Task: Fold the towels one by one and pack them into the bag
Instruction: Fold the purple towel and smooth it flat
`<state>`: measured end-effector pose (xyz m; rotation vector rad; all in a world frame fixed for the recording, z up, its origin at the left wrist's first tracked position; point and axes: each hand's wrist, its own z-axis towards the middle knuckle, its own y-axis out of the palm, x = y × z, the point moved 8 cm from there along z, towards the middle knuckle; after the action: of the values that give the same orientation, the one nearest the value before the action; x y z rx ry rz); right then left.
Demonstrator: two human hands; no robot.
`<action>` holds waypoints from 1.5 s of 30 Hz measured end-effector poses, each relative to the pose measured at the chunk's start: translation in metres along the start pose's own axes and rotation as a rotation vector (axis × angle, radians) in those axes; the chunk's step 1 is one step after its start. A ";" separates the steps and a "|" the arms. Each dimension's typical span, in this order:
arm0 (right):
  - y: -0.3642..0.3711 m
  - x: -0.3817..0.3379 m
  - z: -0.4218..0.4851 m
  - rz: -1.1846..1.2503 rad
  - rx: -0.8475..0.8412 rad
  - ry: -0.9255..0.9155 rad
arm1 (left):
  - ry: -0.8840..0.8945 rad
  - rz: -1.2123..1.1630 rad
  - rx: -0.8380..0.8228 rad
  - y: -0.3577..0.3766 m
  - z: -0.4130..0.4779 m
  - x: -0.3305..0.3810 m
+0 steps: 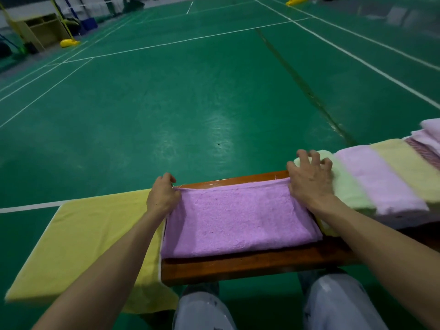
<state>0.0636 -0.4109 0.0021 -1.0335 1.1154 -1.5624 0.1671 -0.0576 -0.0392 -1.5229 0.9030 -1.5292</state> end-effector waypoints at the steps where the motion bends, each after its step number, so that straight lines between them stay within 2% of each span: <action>1: -0.010 -0.003 -0.001 0.097 0.074 -0.046 | 0.029 -0.032 0.018 -0.002 0.003 0.010; 3: -0.029 -0.013 -0.012 0.359 0.161 -0.140 | 0.067 -0.146 0.010 -0.002 0.008 0.037; 4: -0.031 -0.018 -0.019 0.529 0.119 -0.138 | 0.072 -0.229 -0.037 0.004 0.008 0.053; 6: -0.021 -0.026 -0.040 0.778 -0.007 -0.051 | 0.079 -0.411 -0.230 0.026 0.001 0.089; 9: 0.011 -0.030 -0.067 0.896 -0.126 0.094 | 0.132 -0.512 -0.531 0.063 -0.022 0.148; 12: 0.027 -0.024 -0.077 0.987 -0.119 0.207 | 0.166 -0.537 -0.697 0.088 -0.043 0.196; 15: 0.024 -0.027 -0.083 0.973 -0.077 0.144 | 0.145 -0.555 -0.795 0.109 -0.052 0.225; 18: 0.026 -0.029 -0.085 0.934 -0.067 0.070 | 0.139 -0.486 -0.830 0.124 -0.054 0.239; 26: 0.031 -0.030 -0.086 0.981 -0.019 0.036 | 0.208 -0.335 -0.882 0.136 -0.063 0.257; 32: 0.026 -0.024 -0.089 1.118 0.015 0.050 | 0.356 -0.214 -0.840 0.134 -0.064 0.261; 34: 0.019 -0.019 -0.094 1.184 0.075 0.061 | 0.417 -0.185 -0.825 0.129 -0.063 0.259; 37: 0.012 -0.005 -0.107 1.305 0.147 0.187 | 0.506 -0.124 -0.799 0.119 -0.060 0.254; 39: 0.014 -0.001 -0.118 1.394 0.099 0.290 | 0.536 -0.110 -0.777 0.110 -0.059 0.249; 42: 0.020 -0.003 -0.134 1.509 0.024 0.389 | 0.549 -0.170 -0.770 0.097 -0.058 0.239; 45: 0.022 -0.005 -0.143 1.619 0.029 0.516 | 0.492 -0.286 -0.768 0.083 -0.055 0.220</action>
<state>-0.0670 -0.3827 -0.0529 0.4474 1.5775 -0.4300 0.1210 -0.2938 -0.0176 -1.8816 1.7688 -1.9319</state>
